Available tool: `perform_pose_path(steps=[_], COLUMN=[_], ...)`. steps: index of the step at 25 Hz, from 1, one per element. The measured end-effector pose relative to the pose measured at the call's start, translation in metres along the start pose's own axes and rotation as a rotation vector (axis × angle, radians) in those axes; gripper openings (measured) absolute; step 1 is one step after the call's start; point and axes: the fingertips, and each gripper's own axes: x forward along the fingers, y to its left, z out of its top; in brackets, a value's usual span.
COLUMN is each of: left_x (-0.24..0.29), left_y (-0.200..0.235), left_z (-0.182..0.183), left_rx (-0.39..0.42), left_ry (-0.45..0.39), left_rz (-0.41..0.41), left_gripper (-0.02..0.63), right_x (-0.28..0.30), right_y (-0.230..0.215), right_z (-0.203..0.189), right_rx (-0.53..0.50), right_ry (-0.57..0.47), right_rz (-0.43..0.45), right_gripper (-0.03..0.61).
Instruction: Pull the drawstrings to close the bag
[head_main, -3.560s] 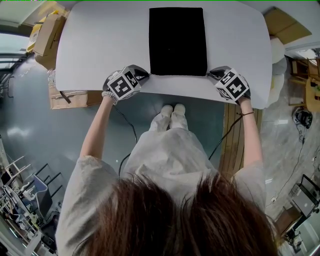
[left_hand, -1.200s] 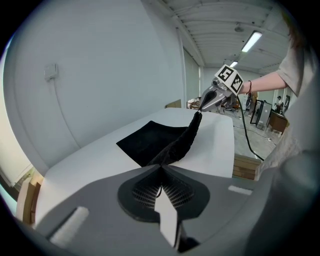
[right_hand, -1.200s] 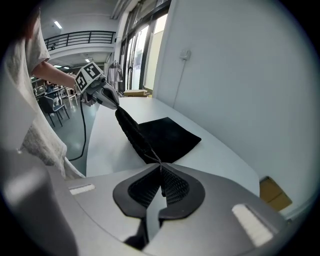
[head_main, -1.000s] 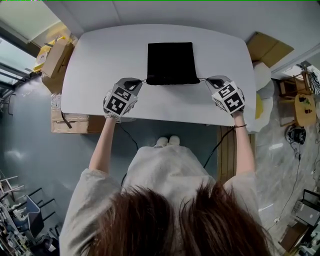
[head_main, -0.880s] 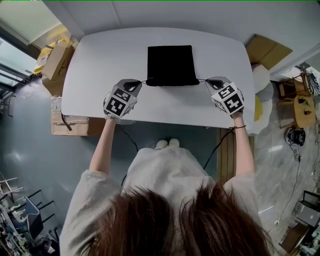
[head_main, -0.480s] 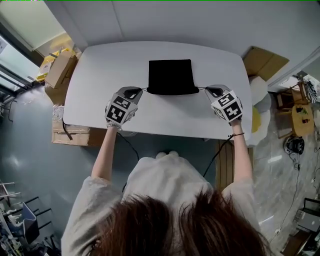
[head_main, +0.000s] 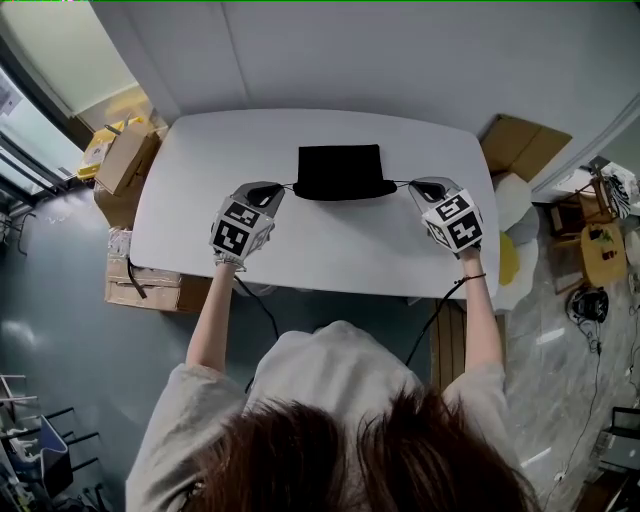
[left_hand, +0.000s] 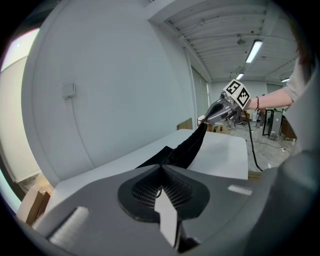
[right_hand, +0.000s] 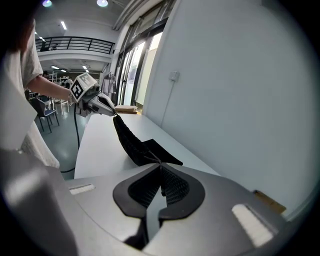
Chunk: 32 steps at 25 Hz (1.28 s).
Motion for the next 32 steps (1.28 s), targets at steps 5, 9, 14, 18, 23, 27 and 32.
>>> perform_pose_path(steps=[5, 9, 14, 18, 23, 27, 32], left_x=[0.000, -0.003, -0.006, -0.009, -0.011, -0.014, -0.017], left_y=[0.009, 0.016, 0.025, 0.030, 0.032, 0.036, 0.045], left_z=[0.008, 0.022, 0.044, 0.055, 0.064, 0.070, 0.081], left_rx=[-0.024, -0.051, -0.067, -0.063, -0.069, -0.083, -0.095], left_ry=[-0.034, -0.068, -0.114, -0.142, -0.168, -0.190, -0.220], left_rz=[0.011, 0.019, 0.033, 0.042, 0.049, 0.063, 0.086], left_gripper=[0.003, 0.003, 0.003, 0.003, 0.003, 0.003, 0.003], right_x=[-0.002, -0.004, -0.008, -0.011, -0.016, -0.020, -0.022], right_y=[-0.007, -0.014, -0.026, -0.032, -0.040, -0.044, -0.051], right_z=[0.012, 0.020, 0.031, 0.040, 0.049, 0.057, 0.069], right_rx=[-0.005, -0.003, 0.007, 0.009, 0.013, 0.012, 0.019], right_ry=[-0.025, -0.043, -0.071, -0.097, -0.126, -0.146, -0.177], right_rz=[-0.018, -0.033, -0.049, -0.067, -0.082, -0.091, -0.107], right_gripper=[0.012, 0.012, 0.012, 0.012, 0.012, 0.012, 0.012])
